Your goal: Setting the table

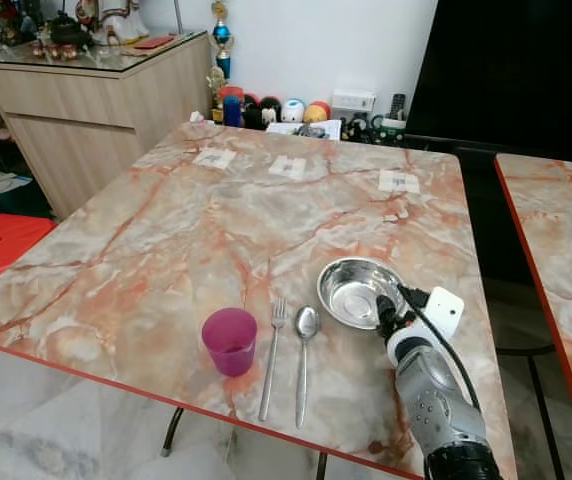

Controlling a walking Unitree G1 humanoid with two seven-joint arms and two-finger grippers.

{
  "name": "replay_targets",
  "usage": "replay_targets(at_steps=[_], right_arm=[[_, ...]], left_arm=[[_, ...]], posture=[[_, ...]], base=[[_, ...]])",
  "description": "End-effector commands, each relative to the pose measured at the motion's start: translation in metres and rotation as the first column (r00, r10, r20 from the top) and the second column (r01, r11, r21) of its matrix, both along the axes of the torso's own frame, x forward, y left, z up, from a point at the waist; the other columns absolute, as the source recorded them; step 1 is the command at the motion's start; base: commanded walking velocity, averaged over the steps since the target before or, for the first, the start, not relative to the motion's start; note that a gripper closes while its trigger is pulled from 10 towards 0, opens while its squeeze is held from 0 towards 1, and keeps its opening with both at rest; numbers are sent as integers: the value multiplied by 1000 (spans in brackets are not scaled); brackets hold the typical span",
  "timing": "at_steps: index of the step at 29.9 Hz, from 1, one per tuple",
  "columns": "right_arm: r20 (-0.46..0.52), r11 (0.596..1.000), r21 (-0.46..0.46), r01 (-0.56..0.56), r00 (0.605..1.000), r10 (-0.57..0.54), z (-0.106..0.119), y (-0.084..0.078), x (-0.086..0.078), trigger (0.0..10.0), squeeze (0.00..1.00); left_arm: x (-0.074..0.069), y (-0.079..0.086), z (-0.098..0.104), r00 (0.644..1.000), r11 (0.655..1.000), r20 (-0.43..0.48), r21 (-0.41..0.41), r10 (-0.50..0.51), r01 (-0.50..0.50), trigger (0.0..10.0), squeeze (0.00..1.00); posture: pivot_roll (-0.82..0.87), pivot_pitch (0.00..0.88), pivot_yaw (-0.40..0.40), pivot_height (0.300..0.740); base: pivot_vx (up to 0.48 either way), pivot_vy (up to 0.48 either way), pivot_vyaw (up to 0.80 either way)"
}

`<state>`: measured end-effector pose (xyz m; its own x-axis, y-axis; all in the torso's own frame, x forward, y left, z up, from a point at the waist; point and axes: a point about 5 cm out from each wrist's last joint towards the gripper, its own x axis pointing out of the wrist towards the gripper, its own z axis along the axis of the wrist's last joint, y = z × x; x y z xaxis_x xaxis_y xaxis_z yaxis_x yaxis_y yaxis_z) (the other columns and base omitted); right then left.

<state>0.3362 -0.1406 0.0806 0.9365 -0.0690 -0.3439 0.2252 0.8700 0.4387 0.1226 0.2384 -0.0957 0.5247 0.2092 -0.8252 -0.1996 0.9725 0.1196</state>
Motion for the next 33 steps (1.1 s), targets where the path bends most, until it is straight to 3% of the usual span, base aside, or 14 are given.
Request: replay_targets(at_steps=[1,23,28,33], right_arm=[[-22,1000,16,-14,1000,14,-2,4,0,0,0],[-24,1000,19,4,1000,-3,-2,4,0,0,0],[-3,998,23,50,999,-50,0,0,-1,0,0],[72,984,48,173,982,-176,8,-16,-2,0,0]], left_arm=[[-6,0,-2,999,1000,-34,0,-5,5,10000,0],[-7,0,-3,999,1000,-39,7,-8,8,10000,0],[-7,0,-3,999,1000,-40,8,-8,9,10000,0],[-7,0,-3,999,1000,-39,8,-10,10,10000,0]], posture=[[40,62,0,740],[41,62,-4,740],[43,61,-3,740],[41,62,-2,740]], base=[[0,0,0],[0,0,0],[0,0,0],[0,0,0]])
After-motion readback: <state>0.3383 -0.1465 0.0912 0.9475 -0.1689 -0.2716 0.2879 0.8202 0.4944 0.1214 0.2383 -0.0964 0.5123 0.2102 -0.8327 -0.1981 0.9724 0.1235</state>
